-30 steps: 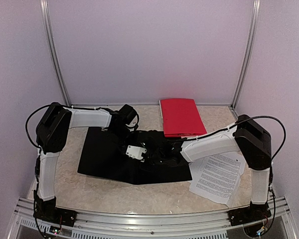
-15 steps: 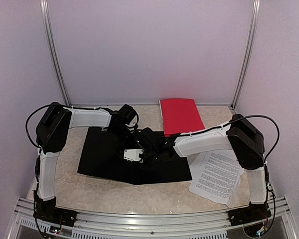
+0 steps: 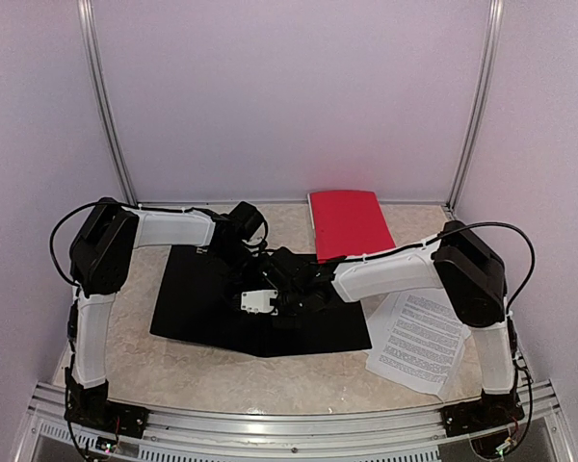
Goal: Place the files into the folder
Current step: Open the spring clip on the folder at the center of the board.
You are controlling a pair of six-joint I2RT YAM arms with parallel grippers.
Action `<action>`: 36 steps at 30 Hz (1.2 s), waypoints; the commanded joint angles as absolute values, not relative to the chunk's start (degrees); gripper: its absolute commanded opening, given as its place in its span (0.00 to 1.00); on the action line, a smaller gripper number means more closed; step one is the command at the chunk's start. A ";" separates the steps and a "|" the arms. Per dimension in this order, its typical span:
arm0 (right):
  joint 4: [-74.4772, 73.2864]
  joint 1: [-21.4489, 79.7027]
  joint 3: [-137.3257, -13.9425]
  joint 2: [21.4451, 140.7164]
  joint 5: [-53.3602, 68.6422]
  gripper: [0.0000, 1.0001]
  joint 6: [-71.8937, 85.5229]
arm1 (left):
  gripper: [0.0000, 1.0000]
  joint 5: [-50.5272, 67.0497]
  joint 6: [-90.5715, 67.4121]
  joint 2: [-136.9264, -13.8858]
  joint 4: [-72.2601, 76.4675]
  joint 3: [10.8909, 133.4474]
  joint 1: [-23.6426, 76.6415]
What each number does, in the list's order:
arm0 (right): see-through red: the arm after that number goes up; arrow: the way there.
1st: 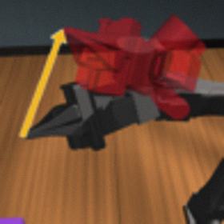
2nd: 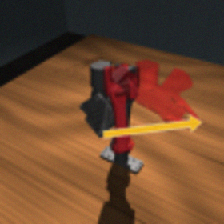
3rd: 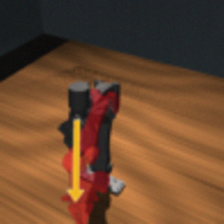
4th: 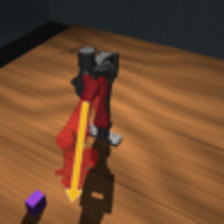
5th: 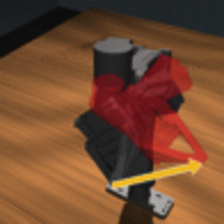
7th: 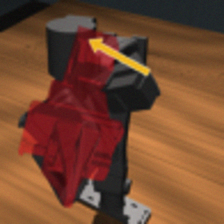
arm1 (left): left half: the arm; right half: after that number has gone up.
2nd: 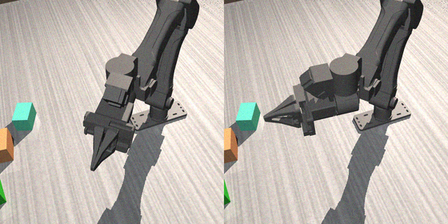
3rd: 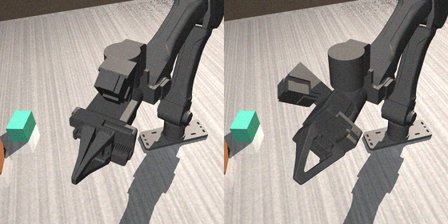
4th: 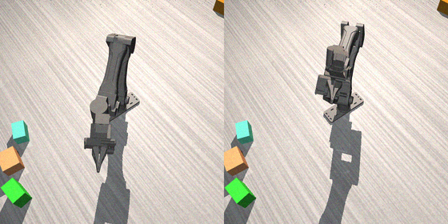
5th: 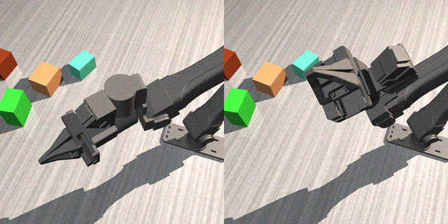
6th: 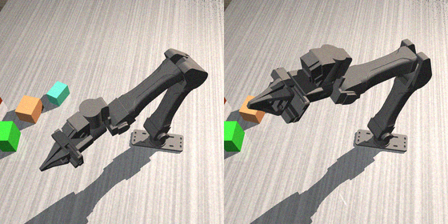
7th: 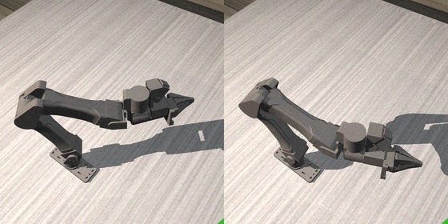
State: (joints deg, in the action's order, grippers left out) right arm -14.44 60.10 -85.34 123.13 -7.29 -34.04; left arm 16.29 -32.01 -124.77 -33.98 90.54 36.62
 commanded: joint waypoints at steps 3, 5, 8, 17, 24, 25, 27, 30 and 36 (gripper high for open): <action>-16.37 59.42 -87.28 125.42 -8.21 0.14 -34.70 | 0.02 16.94 -32.06 -129.47 -39.18 88.27 37.18; -16.71 59.41 -87.74 125.86 -8.43 0.12 -34.86 | 0.02 16.93 -32.08 -129.48 -39.07 88.17 37.18; -17.13 59.48 -88.06 126.27 -8.84 0.08 -35.21 | 0.02 16.96 -32.08 -129.59 -39.00 88.12 37.11; -18.53 59.46 -86.67 126.16 -10.44 0.00 -35.15 | 0.02 16.37 -31.04 -129.77 -39.72 88.56 36.96; -18.14 59.52 -84.16 125.92 -9.20 0.00 -33.87 | 0.01 15.31 -29.61 -130.45 -41.50 89.26 36.47; -18.11 59.50 -83.68 126.05 -9.10 0.00 -33.75 | 0.01 14.99 -29.54 -130.50 -41.61 89.42 36.43; -18.23 59.59 -82.92 126.36 -8.89 0.00 -33.59 | 0.01 14.59 -29.38 -130.68 -41.91 89.75 36.40; -18.35 59.59 -81.89 126.93 -8.89 0.00 -33.30 | 0.01 14.29 -29.11 -131.09 -41.86 89.87 36.47; -19.64 59.68 -80.82 127.70 -10.11 0.00 -33.05 | 0.00 11.71 -27.94 -131.37 -42.09 89.49 37.21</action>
